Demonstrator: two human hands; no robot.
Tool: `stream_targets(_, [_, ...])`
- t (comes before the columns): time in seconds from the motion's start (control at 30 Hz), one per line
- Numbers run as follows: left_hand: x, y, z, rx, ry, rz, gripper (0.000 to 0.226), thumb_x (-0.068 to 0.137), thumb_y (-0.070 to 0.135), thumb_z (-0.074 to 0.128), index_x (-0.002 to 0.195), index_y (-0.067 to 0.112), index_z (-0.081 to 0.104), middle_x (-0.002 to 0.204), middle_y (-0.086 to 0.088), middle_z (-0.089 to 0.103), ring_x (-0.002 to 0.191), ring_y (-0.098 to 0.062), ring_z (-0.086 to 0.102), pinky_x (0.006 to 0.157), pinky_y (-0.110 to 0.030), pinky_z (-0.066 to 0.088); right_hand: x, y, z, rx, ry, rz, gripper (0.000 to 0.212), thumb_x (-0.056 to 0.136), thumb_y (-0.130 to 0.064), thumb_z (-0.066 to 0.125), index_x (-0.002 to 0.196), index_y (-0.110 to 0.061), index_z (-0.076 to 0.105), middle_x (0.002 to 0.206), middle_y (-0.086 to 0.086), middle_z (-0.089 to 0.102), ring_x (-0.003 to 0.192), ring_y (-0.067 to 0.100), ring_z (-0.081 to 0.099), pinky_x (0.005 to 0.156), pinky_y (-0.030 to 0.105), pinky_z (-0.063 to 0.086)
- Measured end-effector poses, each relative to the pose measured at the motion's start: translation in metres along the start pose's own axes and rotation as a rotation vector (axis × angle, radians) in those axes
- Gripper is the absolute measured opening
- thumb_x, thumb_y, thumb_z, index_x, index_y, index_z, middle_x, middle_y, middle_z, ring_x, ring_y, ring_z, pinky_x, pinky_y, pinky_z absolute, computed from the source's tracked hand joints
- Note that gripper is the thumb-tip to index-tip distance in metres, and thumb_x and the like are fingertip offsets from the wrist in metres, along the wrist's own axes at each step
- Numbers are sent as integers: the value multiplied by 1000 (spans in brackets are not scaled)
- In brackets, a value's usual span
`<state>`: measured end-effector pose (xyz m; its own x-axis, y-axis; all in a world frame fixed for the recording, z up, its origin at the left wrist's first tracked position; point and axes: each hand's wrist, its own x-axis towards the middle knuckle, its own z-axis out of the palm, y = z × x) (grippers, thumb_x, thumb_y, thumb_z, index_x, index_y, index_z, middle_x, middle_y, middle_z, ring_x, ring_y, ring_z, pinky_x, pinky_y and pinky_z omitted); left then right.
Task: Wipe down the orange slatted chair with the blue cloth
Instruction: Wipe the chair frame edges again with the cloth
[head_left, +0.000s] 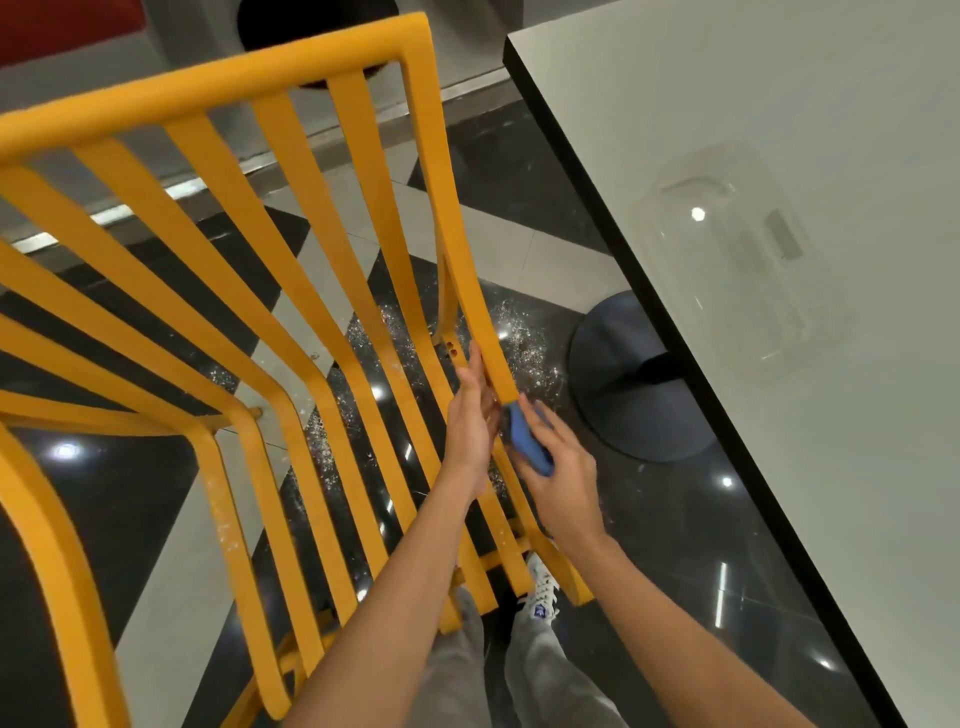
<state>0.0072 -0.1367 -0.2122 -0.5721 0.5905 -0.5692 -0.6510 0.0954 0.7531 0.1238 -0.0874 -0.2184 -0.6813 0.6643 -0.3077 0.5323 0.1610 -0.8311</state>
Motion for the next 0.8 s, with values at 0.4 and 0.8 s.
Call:
stream_targets(0.4, [-8, -24, -5, 67, 254, 94, 31, 99, 4, 51, 124, 15, 64, 124, -7, 67, 116, -18, 63, 101, -44, 51, -8, 16, 5, -252, 27, -118, 72, 90, -11, 68, 148, -38, 35, 160, -6, 26, 144, 18, 30, 112, 34, 36])
stream_targets(0.8, [-47, -39, 9, -35, 243, -13, 26, 105, 18, 40, 107, 25, 65, 105, 6, 69, 95, 0, 66, 75, -16, 53, 8, 7, 10, -148, 34, -129, 66, 90, -7, 67, 145, -33, 44, 159, -5, 27, 144, 20, 33, 107, 46, 46])
